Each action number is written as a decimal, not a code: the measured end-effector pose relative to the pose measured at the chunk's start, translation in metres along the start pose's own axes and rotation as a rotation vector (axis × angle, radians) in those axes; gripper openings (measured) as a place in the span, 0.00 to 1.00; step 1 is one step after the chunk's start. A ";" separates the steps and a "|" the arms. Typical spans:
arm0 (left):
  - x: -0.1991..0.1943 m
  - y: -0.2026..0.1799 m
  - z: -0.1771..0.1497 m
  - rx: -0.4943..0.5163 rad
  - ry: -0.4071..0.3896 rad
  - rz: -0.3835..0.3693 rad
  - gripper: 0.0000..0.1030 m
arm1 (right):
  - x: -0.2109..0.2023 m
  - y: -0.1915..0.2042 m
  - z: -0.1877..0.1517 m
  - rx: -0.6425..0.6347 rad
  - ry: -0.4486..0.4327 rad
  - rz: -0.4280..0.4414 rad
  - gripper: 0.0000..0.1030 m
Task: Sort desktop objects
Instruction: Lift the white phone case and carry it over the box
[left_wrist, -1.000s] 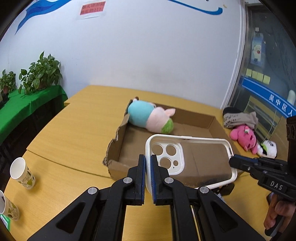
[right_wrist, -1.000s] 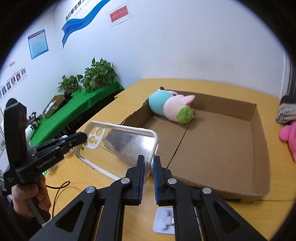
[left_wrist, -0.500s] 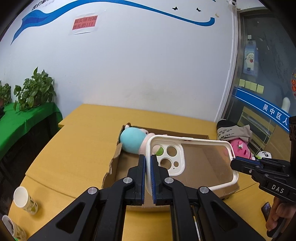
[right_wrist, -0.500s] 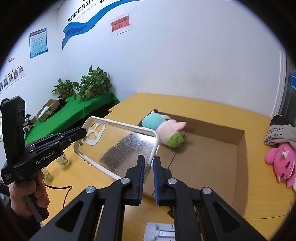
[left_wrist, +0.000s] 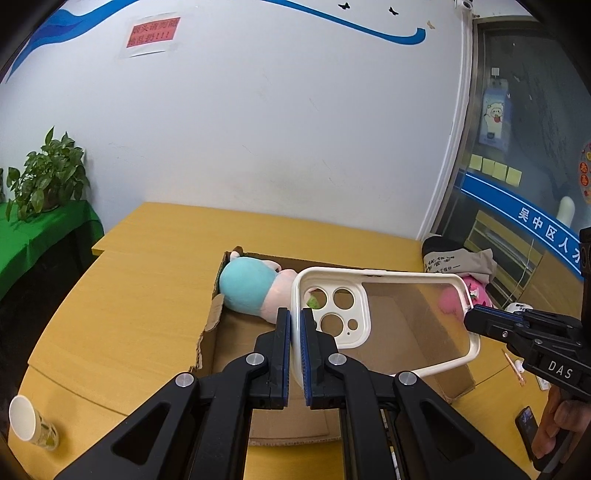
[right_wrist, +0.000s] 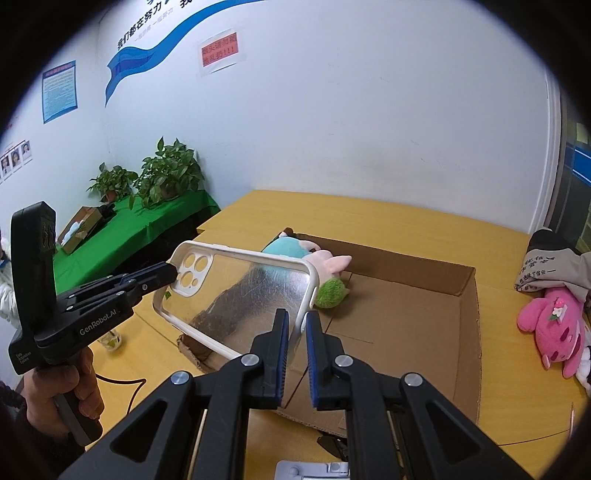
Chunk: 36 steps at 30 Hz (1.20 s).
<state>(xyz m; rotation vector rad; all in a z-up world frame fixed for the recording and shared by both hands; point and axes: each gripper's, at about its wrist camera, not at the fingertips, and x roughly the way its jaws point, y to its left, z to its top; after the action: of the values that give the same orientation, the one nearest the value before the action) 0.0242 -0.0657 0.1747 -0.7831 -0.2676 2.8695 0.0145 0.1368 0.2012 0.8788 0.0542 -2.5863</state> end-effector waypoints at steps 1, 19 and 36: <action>0.002 -0.001 0.001 0.003 0.001 0.001 0.04 | 0.002 -0.002 0.000 0.006 0.001 -0.002 0.08; 0.057 -0.010 0.018 0.056 0.080 -0.014 0.04 | 0.043 -0.041 0.008 0.094 0.038 0.001 0.08; 0.110 0.007 0.027 0.074 0.197 0.081 0.04 | 0.105 -0.053 0.023 0.122 0.097 0.086 0.08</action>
<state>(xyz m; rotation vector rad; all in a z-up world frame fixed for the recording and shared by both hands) -0.0836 -0.0546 0.1426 -1.0762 -0.1067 2.8287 -0.0948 0.1434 0.1533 1.0269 -0.1121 -2.4877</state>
